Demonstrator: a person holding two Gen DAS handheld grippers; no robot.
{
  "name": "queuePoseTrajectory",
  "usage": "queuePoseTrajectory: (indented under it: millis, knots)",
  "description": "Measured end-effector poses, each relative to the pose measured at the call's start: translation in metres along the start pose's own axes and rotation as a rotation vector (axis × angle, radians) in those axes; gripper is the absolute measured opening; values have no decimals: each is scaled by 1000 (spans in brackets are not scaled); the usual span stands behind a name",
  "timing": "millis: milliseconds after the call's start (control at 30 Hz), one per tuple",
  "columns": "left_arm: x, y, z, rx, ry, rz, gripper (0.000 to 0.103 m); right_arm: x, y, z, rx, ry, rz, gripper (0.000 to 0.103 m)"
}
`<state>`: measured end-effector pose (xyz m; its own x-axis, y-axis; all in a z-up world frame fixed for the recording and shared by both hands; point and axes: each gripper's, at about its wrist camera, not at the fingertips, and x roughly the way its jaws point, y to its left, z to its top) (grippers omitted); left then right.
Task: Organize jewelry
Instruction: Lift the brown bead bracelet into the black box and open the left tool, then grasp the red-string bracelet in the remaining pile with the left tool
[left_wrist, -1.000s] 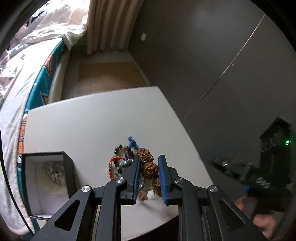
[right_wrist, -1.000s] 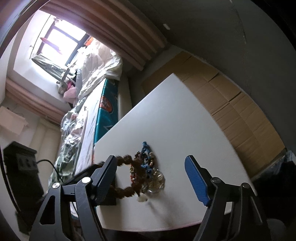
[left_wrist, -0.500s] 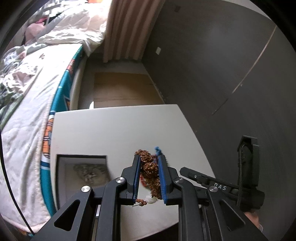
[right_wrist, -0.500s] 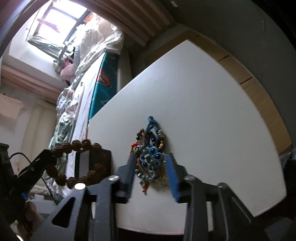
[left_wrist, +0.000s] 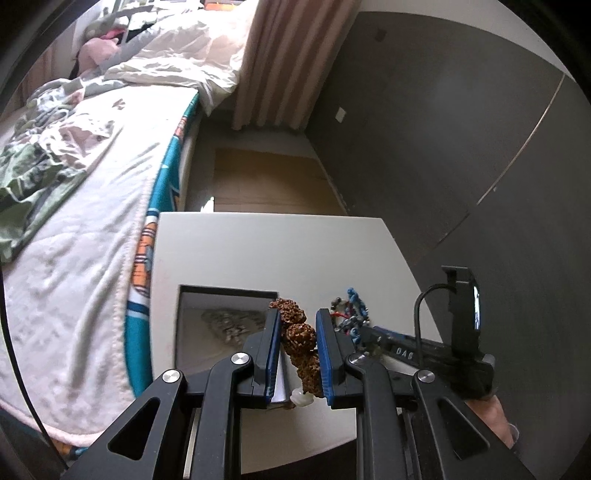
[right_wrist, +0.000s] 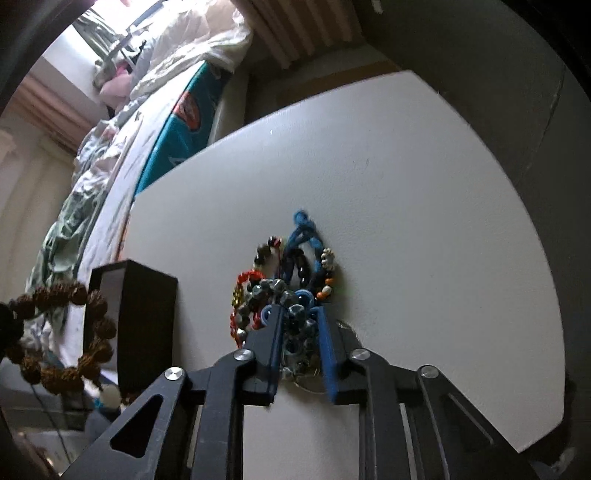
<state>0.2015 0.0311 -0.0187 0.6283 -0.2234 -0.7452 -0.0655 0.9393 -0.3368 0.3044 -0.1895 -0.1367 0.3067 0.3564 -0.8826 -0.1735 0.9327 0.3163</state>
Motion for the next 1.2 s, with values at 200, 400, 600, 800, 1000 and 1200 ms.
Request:
queuePoseTrajectory:
  millis: [200,400,600,800,1000,1200]
  knots:
    - [-20,17,-5,-9,-30,15,20,-35,6,-5,5,-97,36,10]
    - [-27,30,-2,-2,-46,21,20,-71,23,-10,-6,-200,102,10]
    - [-28,26,11,30,-66,10,20,-89,43,-13,-34,-256,168,10]
    - [-9,22,20,58,-65,31,23,-89,52,-14,-49,-271,207,10]
    - [4,43,13,2,-18,50,68,-79,73,-14,-89,-249,273,10]
    - [-8,63,6,-23,-33,89,75,-68,104,-15,-148,-234,337,10]
